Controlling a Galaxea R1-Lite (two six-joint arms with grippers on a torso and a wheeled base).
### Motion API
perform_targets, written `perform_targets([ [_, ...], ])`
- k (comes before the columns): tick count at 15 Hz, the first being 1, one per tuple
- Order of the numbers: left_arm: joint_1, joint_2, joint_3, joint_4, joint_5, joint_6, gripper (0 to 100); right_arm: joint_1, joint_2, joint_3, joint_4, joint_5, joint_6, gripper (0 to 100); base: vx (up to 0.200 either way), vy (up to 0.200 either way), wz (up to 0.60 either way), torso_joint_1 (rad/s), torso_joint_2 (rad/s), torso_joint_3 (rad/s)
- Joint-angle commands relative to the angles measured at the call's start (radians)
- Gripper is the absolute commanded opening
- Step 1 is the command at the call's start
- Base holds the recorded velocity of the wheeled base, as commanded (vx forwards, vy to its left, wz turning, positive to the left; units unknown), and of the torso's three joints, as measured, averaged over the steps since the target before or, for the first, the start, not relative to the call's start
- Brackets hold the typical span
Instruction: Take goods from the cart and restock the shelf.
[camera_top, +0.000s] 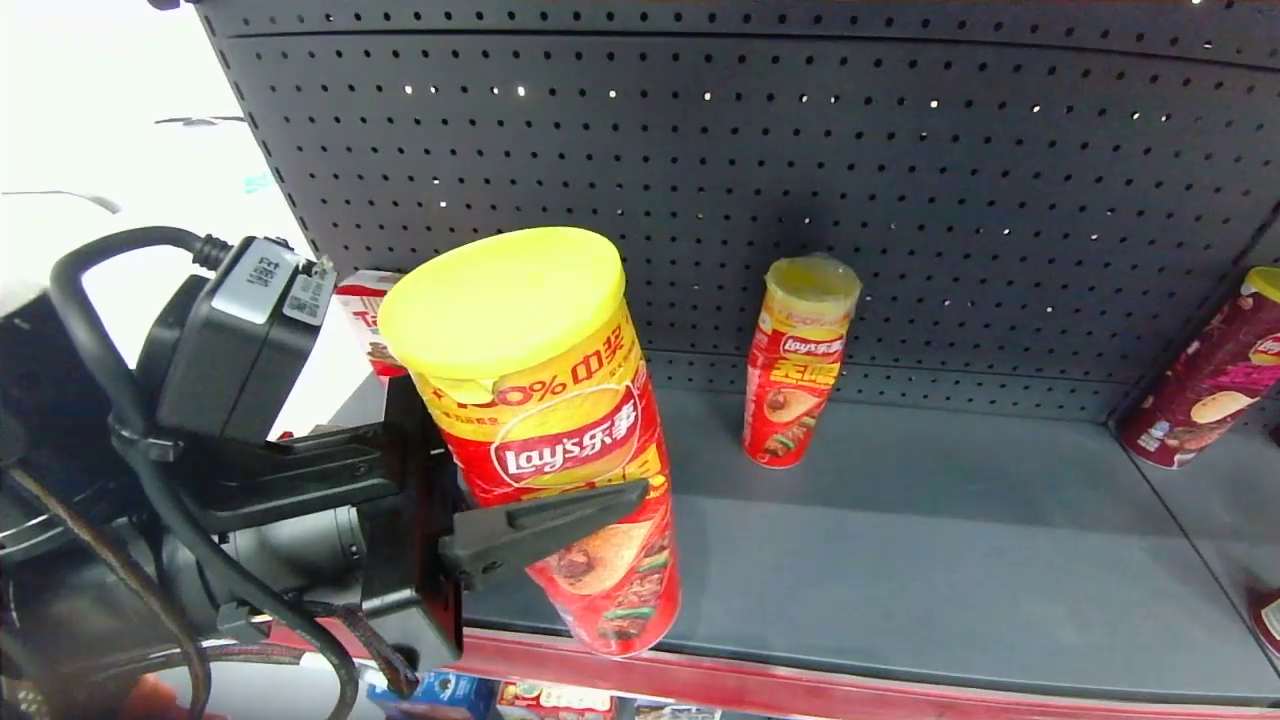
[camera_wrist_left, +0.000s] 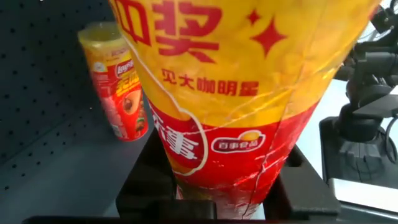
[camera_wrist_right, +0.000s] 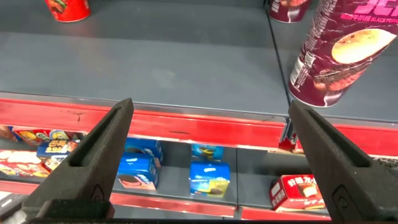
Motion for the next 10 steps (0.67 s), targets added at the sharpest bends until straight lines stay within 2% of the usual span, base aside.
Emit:
perform_targets([
  [1, 0.000, 0.005, -0.001, -0.001, -0.001, 0.001, 0, 0.000, 0.001, 0.000, 0.000, 0.000, 0.000, 100, 0.000, 0.000, -0.60, 0.002, 0.00, 0.012],
  [2, 0.000, 0.008, -0.004, -0.005, -0.001, -0.001, 0, 0.000, 0.001, 0.000, 0.000, 0.000, 0.001, 100, 0.000, 0.000, -0.60, -0.002, -0.01, 0.007],
  [9, 0.000, 0.025, -0.001, -0.031, -0.010, -0.001, 0, 0.000, 0.001, 0.000, 0.000, 0.000, 0.001, 100, 0.000, 0.000, 0.00, 0.000, 0.00, 0.000],
  [10, 0.002, 0.031, -0.001, -0.034, -0.011, -0.001, 0, 0.000, 0.001, 0.000, 0.000, 0.000, 0.000, 100, 0.000, 0.000, -0.60, 0.007, 0.00, -0.002],
])
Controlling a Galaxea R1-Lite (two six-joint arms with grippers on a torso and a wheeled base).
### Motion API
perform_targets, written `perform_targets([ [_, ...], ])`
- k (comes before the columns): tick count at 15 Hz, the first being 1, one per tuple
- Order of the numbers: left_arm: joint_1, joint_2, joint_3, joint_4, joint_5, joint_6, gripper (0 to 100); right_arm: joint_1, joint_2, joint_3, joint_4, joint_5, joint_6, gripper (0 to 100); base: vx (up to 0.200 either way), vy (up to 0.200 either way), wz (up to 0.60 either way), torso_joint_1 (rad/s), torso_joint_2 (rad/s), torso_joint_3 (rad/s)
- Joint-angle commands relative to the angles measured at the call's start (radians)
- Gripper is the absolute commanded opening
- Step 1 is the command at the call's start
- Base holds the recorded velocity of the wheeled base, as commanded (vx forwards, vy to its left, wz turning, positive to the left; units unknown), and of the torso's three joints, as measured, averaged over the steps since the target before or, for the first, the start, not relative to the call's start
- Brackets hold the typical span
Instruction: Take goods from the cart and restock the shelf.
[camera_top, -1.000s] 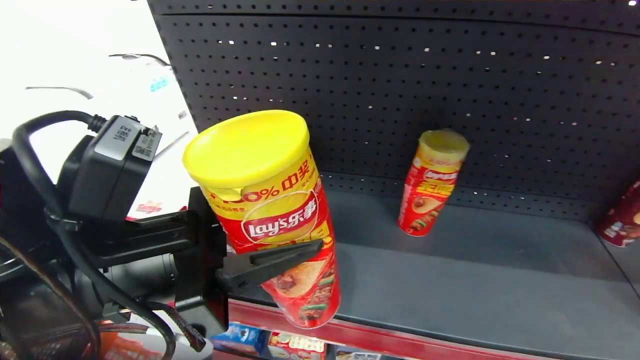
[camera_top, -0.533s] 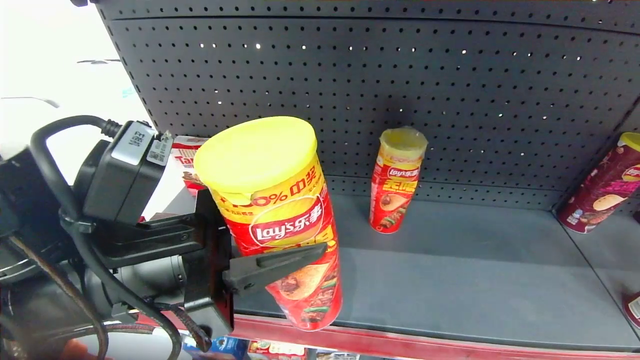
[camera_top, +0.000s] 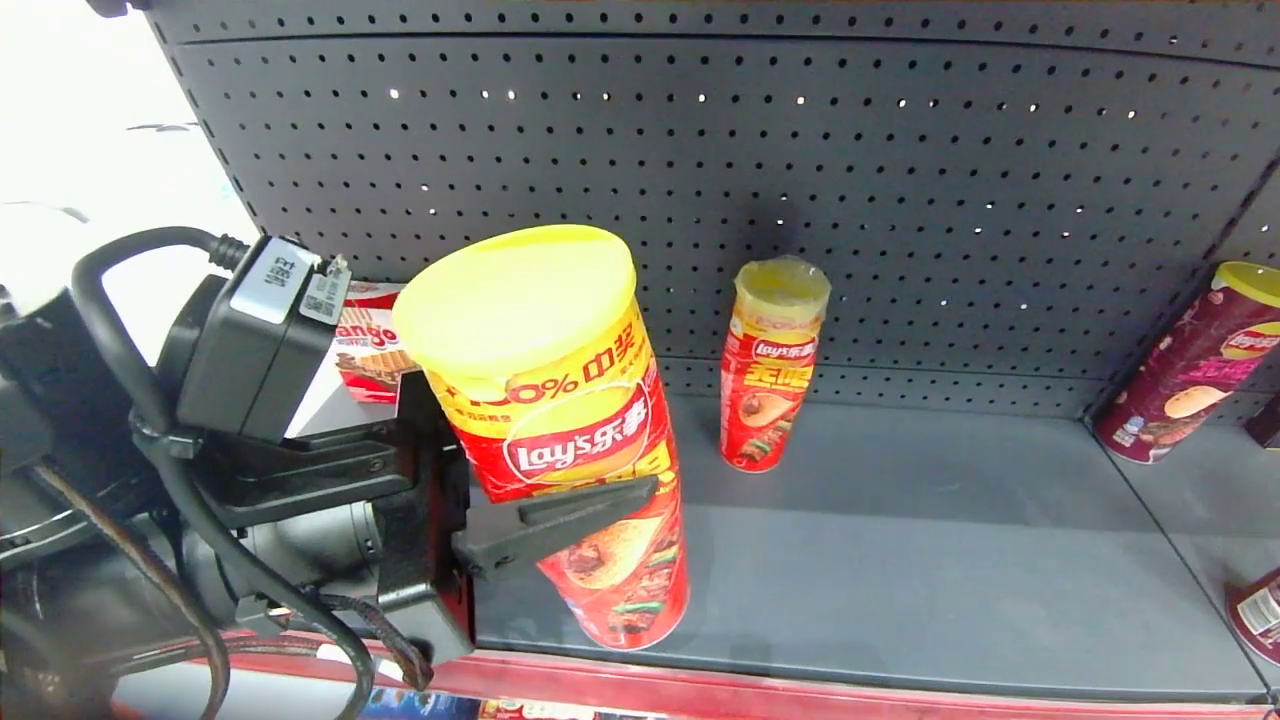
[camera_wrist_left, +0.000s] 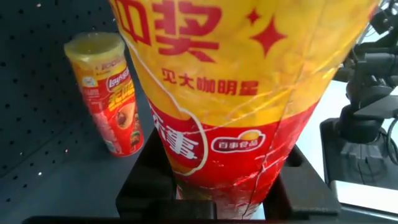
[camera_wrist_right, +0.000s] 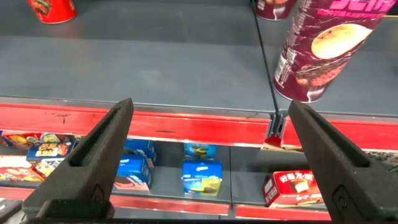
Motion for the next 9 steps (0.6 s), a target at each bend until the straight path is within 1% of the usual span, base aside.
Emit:
perform_targets([
  [1, 0.001, 0.005, 0.002, 0.001, 0.000, 0.000, 0, 0.000, 0.000, 0.000, 0.000, 0.000, 0.001, 100, 0.000, 0.000, -0.60, 0.002, 0.00, -0.007],
  [9, 0.004, 0.007, 0.004, -0.001, 0.000, 0.000, 0, 0.000, 0.001, 0.000, 0.000, 0.000, -0.001, 100, 0.000, 0.000, 0.00, 0.000, 0.00, 0.000],
])
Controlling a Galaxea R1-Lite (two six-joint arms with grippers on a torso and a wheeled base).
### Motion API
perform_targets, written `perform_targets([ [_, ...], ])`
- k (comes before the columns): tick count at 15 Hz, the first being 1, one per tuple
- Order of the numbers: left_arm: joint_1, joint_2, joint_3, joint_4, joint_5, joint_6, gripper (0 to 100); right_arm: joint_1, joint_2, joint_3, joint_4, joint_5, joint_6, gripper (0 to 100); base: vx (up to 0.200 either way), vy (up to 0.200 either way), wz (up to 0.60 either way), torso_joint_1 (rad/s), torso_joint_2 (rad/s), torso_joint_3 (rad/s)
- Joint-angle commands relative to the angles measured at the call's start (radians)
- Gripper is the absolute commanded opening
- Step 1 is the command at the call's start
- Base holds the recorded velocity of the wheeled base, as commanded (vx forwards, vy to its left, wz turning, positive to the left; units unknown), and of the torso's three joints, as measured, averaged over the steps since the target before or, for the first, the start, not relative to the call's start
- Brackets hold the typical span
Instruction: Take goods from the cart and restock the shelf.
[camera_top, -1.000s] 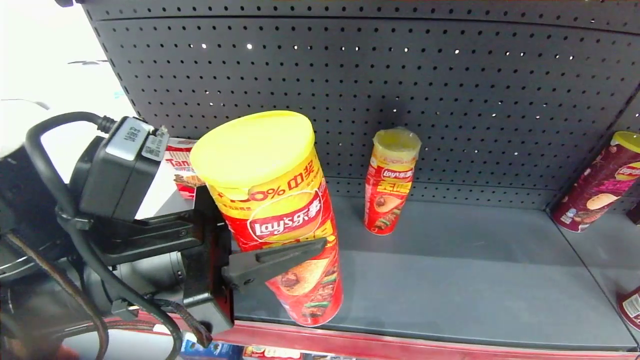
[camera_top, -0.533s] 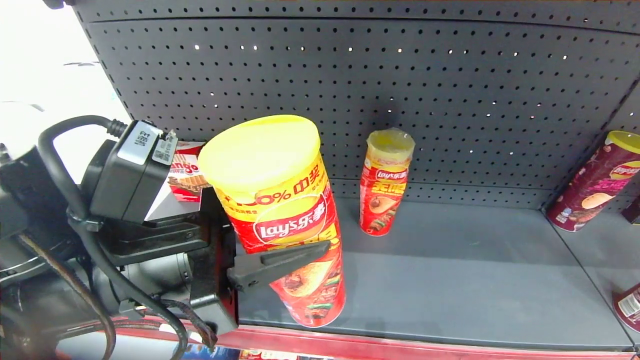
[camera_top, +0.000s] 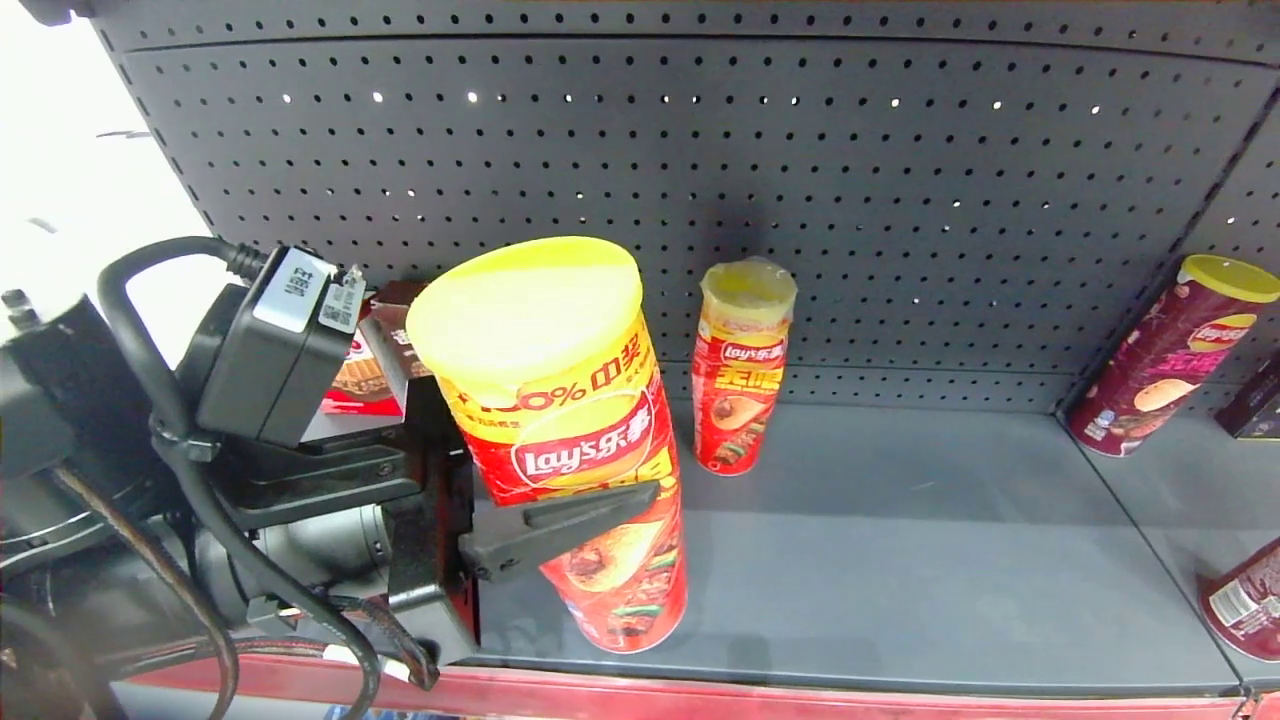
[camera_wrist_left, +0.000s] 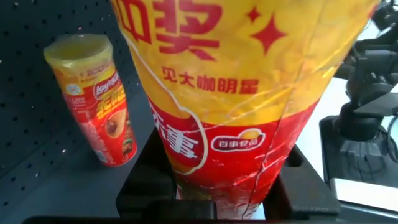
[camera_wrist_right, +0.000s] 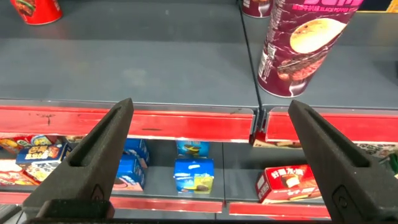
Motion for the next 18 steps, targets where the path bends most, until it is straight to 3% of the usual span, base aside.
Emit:
perform_targets([
  [1, 0.000, 0.000, 0.000, 0.000, 0.000, 0.000, 0, 0.000, 0.000, 0.000, -0.001, 0.000, -0.001, 100, 0.000, 0.000, 0.00, 0.000, 0.00, 0.000],
  [5, 0.006, 0.000, 0.018, -0.027, 0.000, -0.005, 0, -0.001, 0.001, 0.000, 0.001, 0.002, -0.002, 100, 0.000, 0.000, 0.00, 0.000, 0.00, 0.000],
  [6, 0.006, -0.001, 0.020, -0.032, 0.000, -0.020, 0, 0.000, 0.001, 0.000, 0.001, 0.000, -0.001, 100, 0.000, 0.000, 0.00, 0.000, 0.00, 0.000],
  [9, -0.003, -0.006, 0.012, -0.098, 0.006, -0.123, 0, 0.000, 0.001, 0.000, -0.001, 0.000, -0.001, 100, 0.000, 0.000, 0.00, 0.000, 0.00, 0.000],
  [10, -0.003, -0.006, 0.014, -0.112, 0.008, -0.135, 0, -0.001, 0.001, 0.000, -0.001, 0.000, -0.002, 100, 0.000, 0.000, 0.00, 0.000, 0.00, 0.000],
  [14, 0.009, -0.004, 0.025, -0.118, 0.009, -0.138, 0, -0.001, 0.001, 0.000, 0.001, 0.000, -0.004, 100, 0.000, 0.000, 0.00, 0.000, 0.00, 0.000],
  [17, 0.009, -0.010, 0.104, -0.122, 0.009, -0.137, 0, 0.009, 0.012, -0.009, 0.001, 0.026, -0.013, 100, 0.000, 0.000, 0.00, 0.000, 0.00, 0.000],
  [18, 0.009, -0.006, 0.089, -0.119, 0.011, -0.138, 0, 0.008, 0.098, -0.152, 0.002, 0.089, -0.016, 100, 0.000, 0.000, 0.00, 0.000, 0.00, 0.000],
])
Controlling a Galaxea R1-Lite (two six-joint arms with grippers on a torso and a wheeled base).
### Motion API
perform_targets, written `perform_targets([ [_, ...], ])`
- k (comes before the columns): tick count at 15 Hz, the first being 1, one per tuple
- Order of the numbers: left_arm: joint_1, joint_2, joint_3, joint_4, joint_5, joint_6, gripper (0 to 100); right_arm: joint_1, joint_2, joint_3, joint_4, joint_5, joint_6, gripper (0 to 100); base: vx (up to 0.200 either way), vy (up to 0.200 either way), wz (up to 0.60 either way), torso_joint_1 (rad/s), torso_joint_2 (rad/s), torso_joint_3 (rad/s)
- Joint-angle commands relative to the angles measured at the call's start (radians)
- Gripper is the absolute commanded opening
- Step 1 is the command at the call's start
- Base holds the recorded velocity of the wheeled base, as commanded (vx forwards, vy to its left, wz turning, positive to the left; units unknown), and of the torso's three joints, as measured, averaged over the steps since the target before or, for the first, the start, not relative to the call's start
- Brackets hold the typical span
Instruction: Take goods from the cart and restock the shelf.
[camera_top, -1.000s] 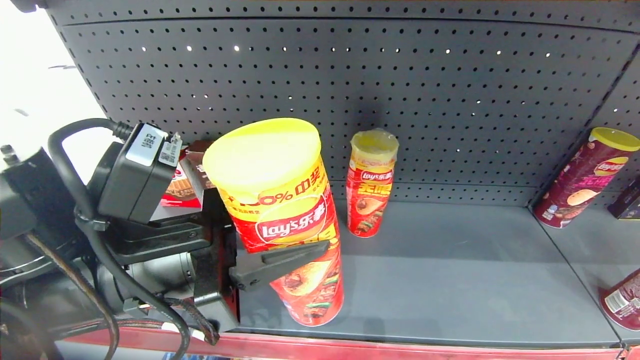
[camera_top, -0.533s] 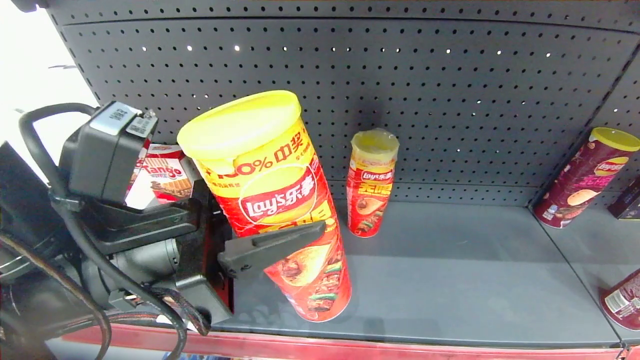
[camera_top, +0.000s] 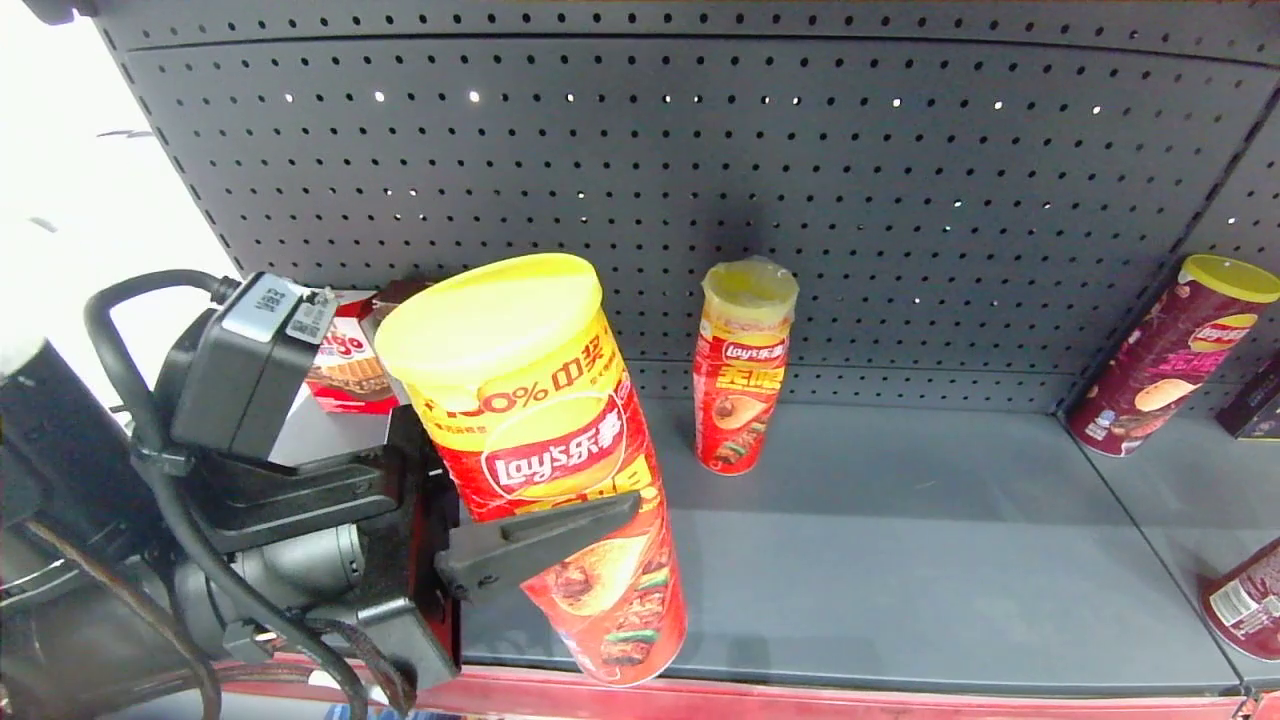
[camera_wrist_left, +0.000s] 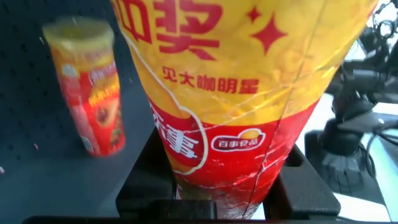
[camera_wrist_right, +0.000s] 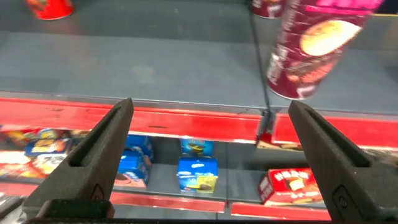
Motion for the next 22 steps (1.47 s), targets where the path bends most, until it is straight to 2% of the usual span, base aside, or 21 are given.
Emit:
perform_targets([
  [1, 0.000, -0.001, -0.005, -0.003, 0.000, -0.001, 0, -0.005, 0.270, -0.241, -0.006, 0.109, 0.012, 100, 0.000, 0.000, 0.00, 0.000, 0.00, 0.000],
  [4, -0.009, 0.059, -0.082, -0.004, -0.005, 0.001, 0, 0.032, 0.370, -0.266, -0.036, 0.212, -0.090, 100, 0.000, 0.000, 0.00, 0.000, 0.00, 0.000],
  [6, -0.007, 0.093, -0.122, -0.004, -0.005, 0.002, 0, 0.035, 0.434, -0.309, -0.039, 0.236, -0.100, 100, 0.000, 0.000, 0.00, 0.000, 0.00, 0.000],
  [8, -0.012, 0.125, -0.149, -0.004, -0.005, 0.007, 0, 0.104, 0.563, -0.402, -0.044, 0.273, -0.104, 100, 0.000, 0.000, 0.00, 0.000, 0.00, 0.000],
  [10, -0.013, 0.131, -0.148, -0.004, -0.005, 0.008, 0, 0.202, 0.644, -0.422, -0.090, 0.267, -0.138, 100, 0.000, 0.000, 0.00, 0.000, 0.00, 0.000],
  [13, -0.010, 0.123, -0.137, -0.004, -0.005, 0.008, 0, 0.289, 0.874, -0.425, -0.323, 0.227, -0.170, 100, 0.000, 0.000, 0.00, 0.000, 0.00, 0.000],
  [18, -0.007, 0.086, -0.100, -0.004, -0.005, 0.008, 0, 0.397, 1.023, -0.508, -0.343, 0.218, -0.159, 100, 0.000, 0.000, 0.00, 0.000, 0.00, 0.000],
  [22, -0.001, 0.074, -0.093, -0.001, -0.003, 0.007, 0, 0.401, 1.157, -0.606, -0.372, 0.198, -0.130, 100, 0.000, 0.000, 0.00, 0.000, 0.00, 0.000],
])
